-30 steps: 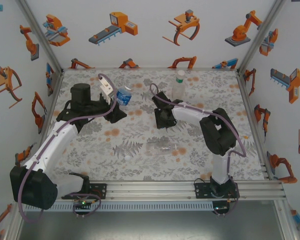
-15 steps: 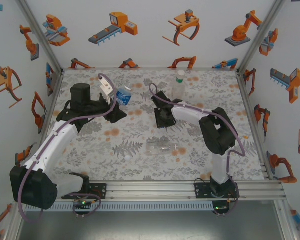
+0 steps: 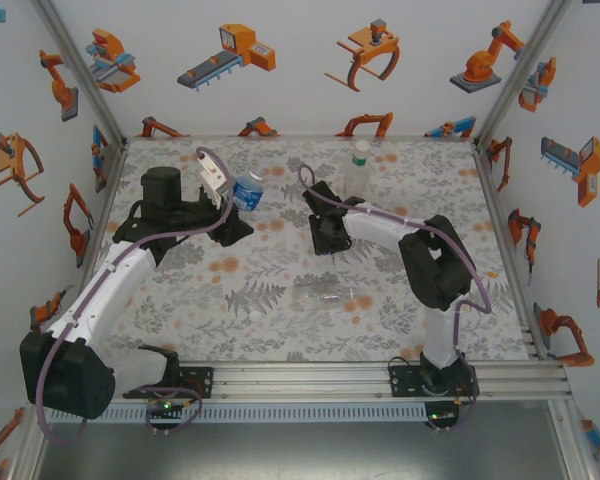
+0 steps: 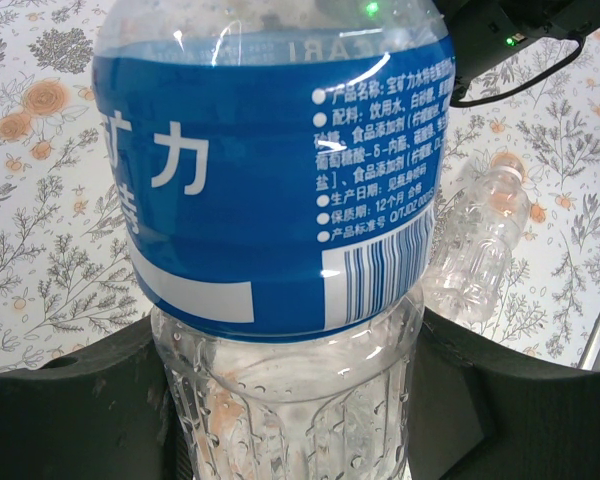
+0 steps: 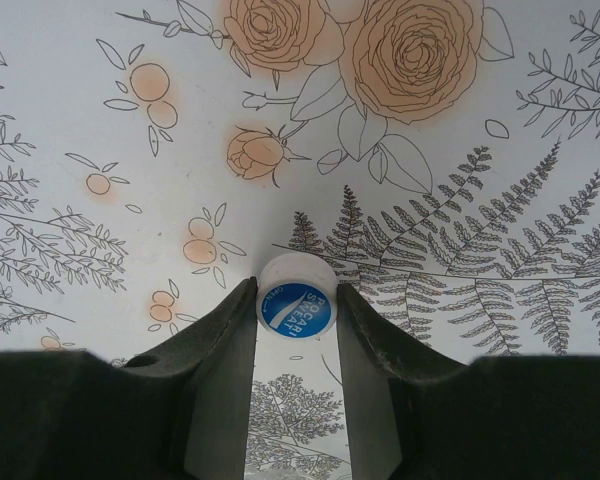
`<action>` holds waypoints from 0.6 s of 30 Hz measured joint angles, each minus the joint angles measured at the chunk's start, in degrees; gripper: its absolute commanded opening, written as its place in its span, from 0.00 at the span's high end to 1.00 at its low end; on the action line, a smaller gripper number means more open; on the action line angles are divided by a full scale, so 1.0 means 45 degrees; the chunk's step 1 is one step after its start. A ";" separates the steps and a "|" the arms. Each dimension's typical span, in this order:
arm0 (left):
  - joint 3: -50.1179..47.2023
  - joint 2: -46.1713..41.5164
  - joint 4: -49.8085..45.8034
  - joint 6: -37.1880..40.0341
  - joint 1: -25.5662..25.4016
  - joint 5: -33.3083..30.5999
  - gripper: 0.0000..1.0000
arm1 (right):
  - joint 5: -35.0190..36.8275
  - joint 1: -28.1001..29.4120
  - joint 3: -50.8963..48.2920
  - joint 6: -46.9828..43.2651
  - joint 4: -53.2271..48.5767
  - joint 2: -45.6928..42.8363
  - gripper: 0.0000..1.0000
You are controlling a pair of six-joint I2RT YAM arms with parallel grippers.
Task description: Screw on the bottle caps
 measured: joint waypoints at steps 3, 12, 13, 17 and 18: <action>0.0000 0.0000 0.0000 0.0000 0.0000 0.0000 1.00 | 0.0000 0.0000 0.0000 0.0000 -0.0049 -0.0010 0.66; 0.0000 0.0029 -0.0063 0.0141 -0.0175 0.0005 1.00 | -0.0461 0.0000 -0.0015 -0.0267 -0.0204 -0.1545 0.66; 0.0005 0.0034 -0.0102 0.0189 -0.0233 0.0000 1.00 | -0.0573 0.0000 -0.0015 -0.0350 -0.0194 -0.1855 0.66; 0.0005 0.0073 -0.0267 0.0495 -0.0442 0.0000 1.00 | -0.1078 0.0000 -0.0141 -0.0797 -0.0063 -0.2973 0.66; 0.0005 0.0083 -0.0330 0.0612 -0.0529 0.0010 1.00 | -0.1302 0.0000 -0.0238 -0.0991 0.0039 -0.3308 0.66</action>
